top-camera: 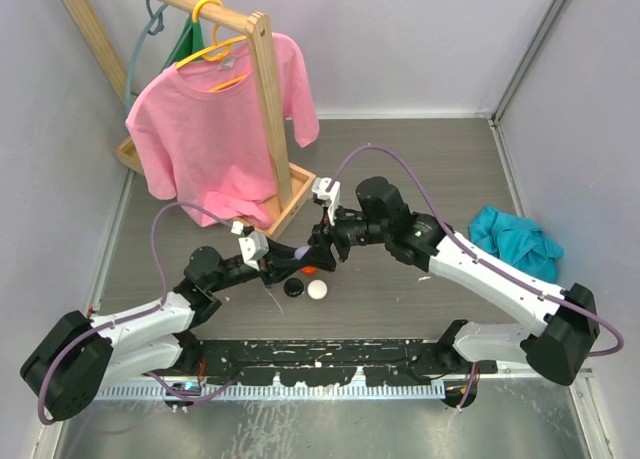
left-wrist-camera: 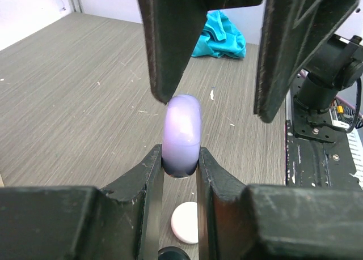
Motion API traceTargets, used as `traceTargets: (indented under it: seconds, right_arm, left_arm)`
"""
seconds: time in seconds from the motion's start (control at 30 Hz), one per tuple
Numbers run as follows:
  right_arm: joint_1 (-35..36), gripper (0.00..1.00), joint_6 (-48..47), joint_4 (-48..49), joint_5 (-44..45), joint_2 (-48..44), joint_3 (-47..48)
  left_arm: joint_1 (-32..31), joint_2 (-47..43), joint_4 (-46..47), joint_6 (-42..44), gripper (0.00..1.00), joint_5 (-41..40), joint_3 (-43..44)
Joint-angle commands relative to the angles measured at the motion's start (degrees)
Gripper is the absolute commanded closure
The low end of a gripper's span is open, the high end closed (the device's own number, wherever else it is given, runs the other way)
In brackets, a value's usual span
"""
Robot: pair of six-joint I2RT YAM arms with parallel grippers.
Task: Insert the wireless bluetooth earbuds into the charging case
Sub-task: Close the charging case, then place the charging case at the center of the board.
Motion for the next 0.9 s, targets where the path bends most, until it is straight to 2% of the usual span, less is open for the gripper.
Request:
traceTargets:
  seconds: [0.0, 0.23, 0.47, 0.7, 0.87]
  right_arm:
    - [0.31, 0.37, 0.25, -0.05, 5.99, -4.72, -1.5]
    - [0.27, 0.28, 6.69, 6.73, 31.16, -12.55, -10.87]
    - [0.25, 0.25, 11.48, 12.66, 48.9, -20.36, -21.76]
    - [0.24, 0.22, 14.81, 18.38, 58.53, -29.27, -33.03]
    - [0.27, 0.21, 15.44, 18.89, 61.4, -34.4, -37.08]
  left_arm:
    - [0.37, 0.81, 0.26, -0.33, 1.0, -3.2, 3.04]
    - [0.43, 3.85, -6.4, -3.38, 0.99, -5.34, 7.3]
    - [0.42, 7.46, -22.06, -11.89, 0.94, -7.39, 17.16]
    - [-0.51, 14.46, -36.1, -23.72, 0.92, -9.86, 25.38]
    - [-3.3, 21.03, -40.66, -29.24, 0.9, -12.66, 28.47]
